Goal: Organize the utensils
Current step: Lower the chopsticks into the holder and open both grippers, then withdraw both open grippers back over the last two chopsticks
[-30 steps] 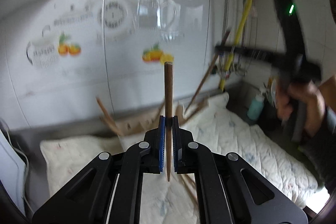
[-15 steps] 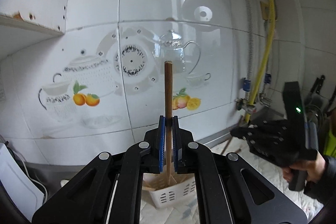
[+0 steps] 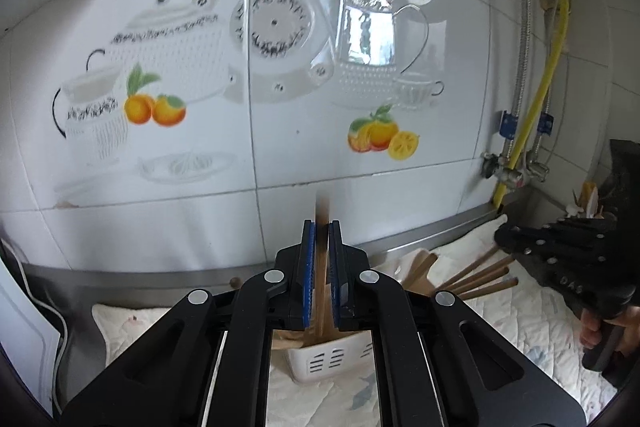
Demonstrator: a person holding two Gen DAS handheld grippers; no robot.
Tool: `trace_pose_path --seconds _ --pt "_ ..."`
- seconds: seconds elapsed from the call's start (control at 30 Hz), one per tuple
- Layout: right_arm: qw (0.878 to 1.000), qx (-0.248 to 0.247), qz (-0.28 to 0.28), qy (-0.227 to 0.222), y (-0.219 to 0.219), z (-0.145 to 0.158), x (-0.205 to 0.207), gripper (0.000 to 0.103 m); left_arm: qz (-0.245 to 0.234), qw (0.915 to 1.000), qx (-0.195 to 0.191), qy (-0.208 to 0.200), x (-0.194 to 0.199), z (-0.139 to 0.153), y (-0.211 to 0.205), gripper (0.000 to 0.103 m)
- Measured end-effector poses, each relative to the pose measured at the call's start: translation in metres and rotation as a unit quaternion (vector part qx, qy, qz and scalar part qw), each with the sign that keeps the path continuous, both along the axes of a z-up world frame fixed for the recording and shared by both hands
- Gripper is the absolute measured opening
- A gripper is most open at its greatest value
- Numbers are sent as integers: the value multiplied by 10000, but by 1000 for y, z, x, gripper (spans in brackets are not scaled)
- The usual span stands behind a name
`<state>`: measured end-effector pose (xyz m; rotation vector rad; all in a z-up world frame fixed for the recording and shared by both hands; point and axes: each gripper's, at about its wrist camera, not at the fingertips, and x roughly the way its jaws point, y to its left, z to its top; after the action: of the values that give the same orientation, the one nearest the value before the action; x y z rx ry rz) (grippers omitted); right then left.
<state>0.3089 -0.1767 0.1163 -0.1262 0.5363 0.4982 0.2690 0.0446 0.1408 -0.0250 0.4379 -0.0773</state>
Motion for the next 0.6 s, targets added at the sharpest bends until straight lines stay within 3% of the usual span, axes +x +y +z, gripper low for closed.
trace_pose_path --seconds 0.1,0.2,0.27,0.4,0.6 --pt "10000 30 -29 -43 -4 2 -6 10 34 10000 -2 23 -2 -2 0 6" --pt "9999 58 -66 -139 -9 8 -17 20 17 10000 14 -11 -6 1 -1 8" --pt "9998 87 -71 -173 -13 11 -27 21 -2 10000 -19 -49 -12 4 -1 10" --pt "9996 177 -73 -214 -22 14 -52 30 -38 9999 -15 -143 -30 11 -4 20" --pt "9996 293 6 -25 -28 -4 -101 31 -121 9998 4 -169 -70 6 -10 37"
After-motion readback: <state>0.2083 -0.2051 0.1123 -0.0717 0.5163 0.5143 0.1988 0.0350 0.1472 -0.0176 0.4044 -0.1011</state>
